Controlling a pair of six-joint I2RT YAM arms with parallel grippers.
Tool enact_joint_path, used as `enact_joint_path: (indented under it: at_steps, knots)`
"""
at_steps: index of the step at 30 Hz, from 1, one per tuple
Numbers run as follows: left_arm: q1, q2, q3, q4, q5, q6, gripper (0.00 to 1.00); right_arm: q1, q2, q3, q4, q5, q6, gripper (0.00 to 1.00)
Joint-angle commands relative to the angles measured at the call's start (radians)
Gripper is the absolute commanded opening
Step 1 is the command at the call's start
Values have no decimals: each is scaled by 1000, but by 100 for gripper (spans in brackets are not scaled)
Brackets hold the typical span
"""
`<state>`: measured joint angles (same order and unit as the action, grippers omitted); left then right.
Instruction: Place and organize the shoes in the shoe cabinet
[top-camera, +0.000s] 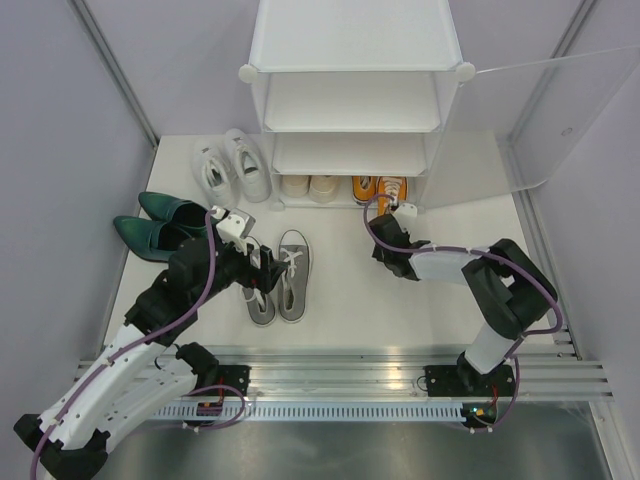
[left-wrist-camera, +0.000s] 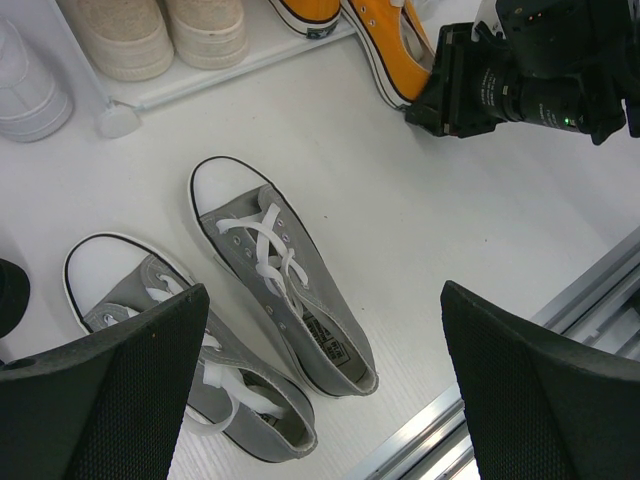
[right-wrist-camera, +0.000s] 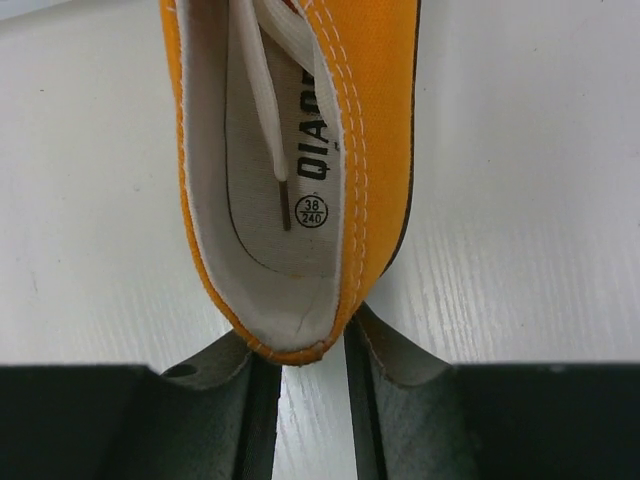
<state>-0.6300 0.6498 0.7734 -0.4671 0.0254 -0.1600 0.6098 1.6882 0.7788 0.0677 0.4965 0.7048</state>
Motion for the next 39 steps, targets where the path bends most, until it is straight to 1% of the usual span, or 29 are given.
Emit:
enact_joint_path:
  at_steps: [1, 9, 14, 27, 32, 39]
  knots:
    - [-4, 2, 35, 15, -4, 16, 100, -57, 19, 53, 12, 24, -36, 34]
    - [-4, 2, 35, 15, -4, 16, 100, -108, 8, 118, 32, 5, -97, 31]
    - [-4, 1, 37, 16, 2, 16, 100, -114, 4, 142, 26, 4, -114, 31]
    - [-4, -1, 38, 16, 11, 16, 100, -139, 53, 224, 11, -4, -157, 31]
    - [-4, -3, 38, 15, 11, 16, 100, -140, 93, 241, 11, -29, -157, 30]
    - [-4, 1, 38, 15, 11, 16, 100, -140, 103, 226, 83, -62, -177, 29]
